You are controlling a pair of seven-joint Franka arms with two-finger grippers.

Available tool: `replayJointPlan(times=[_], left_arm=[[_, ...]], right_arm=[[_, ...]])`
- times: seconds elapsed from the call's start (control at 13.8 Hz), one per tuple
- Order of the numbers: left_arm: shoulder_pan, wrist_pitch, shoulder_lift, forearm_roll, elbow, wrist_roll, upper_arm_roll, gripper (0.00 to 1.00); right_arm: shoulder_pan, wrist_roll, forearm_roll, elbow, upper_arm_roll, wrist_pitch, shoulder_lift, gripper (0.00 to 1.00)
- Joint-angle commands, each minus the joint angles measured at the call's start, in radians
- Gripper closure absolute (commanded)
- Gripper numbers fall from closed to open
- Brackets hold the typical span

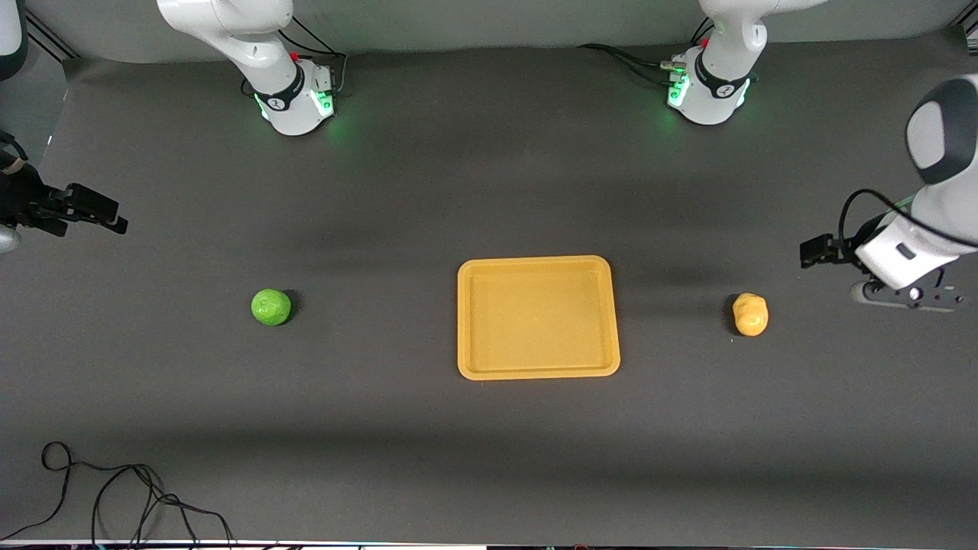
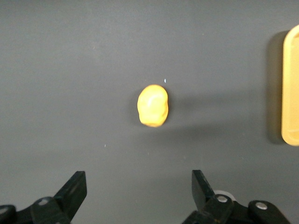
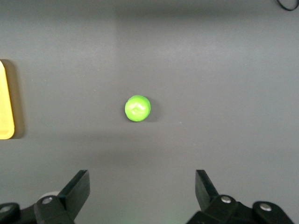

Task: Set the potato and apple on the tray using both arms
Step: 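Move the left gripper toward the potato while the right gripper approaches the apple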

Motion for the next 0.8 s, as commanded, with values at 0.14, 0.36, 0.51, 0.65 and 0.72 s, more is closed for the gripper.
replayJointPlan(times=[0.14, 0.36, 0.51, 0.65, 0.72], left_arm=[[0.001, 0.307, 0.024, 0.014, -0.210, 0.015, 0.000, 0.00], [0.001, 0.476, 0.102, 0.016, -0.275, 0.015, 0.000, 0.00], [-0.002, 0.579, 0.148, 0.017, -0.316, 0.015, 0.001, 0.00], [-0.002, 0.669, 0.195, 0.019, -0.342, 0.015, 0.001, 0.00], [-0.002, 0.703, 0.218, 0.020, -0.347, 0.015, 0.001, 0.00]], right_arm=[[0.016, -0.004, 0.014, -0.137, -0.008, 0.184, 0.021, 0.00], [0.063, -0.011, -0.140, -0.148, -0.003, 0.256, 0.111, 0.00], [0.088, 0.032, -0.155, -0.149, -0.003, 0.292, 0.162, 0.00], [0.109, 0.079, -0.153, -0.175, -0.003, 0.337, 0.177, 0.00], [0.121, 0.084, -0.152, -0.236, -0.003, 0.403, 0.167, 0.00]])
